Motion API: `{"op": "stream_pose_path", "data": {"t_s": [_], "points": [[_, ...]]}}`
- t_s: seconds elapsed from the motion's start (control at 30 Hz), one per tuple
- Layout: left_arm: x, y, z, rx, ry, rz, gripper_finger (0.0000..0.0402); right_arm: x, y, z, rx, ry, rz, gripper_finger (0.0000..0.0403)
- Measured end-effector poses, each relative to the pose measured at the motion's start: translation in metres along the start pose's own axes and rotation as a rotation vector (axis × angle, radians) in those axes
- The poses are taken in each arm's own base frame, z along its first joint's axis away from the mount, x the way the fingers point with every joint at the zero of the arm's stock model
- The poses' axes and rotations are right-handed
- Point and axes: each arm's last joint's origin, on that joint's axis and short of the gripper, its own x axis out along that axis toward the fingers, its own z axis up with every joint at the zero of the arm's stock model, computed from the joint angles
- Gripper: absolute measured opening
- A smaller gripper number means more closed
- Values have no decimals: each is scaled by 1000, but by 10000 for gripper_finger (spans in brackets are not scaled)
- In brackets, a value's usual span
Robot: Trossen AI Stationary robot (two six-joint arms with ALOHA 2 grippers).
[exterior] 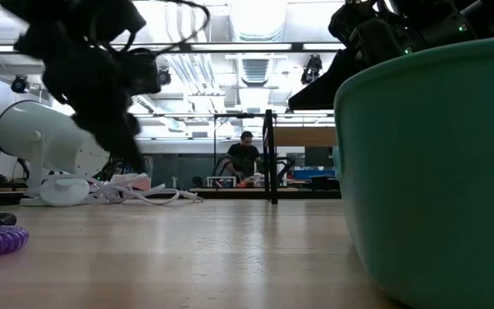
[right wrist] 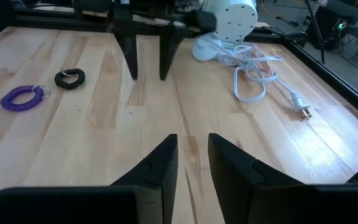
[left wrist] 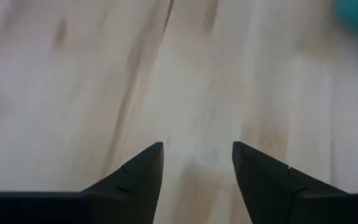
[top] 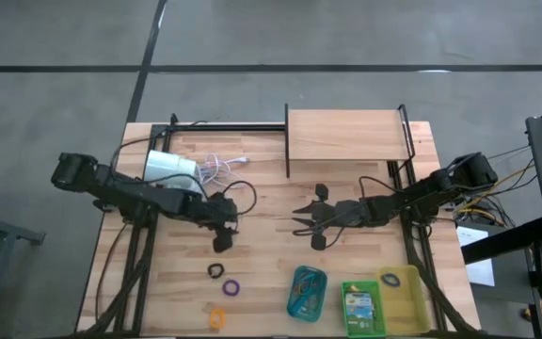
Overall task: Pick & Place Office Desk Supplies
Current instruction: Put the black spring rubberband into the yellow bin
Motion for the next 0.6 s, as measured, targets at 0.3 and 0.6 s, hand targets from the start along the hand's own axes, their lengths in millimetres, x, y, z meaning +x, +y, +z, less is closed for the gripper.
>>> {"op": "stream_pose_path", "data": {"t_s": [0.3, 0.6], "points": [[-51, -46, 34, -189, 200, 43, 197, 0, 0, 0, 0, 0, 0, 70], [-62, -74, 17, -304, 262, 40, 197, 0, 0, 0, 0, 0, 0, 74]]}}
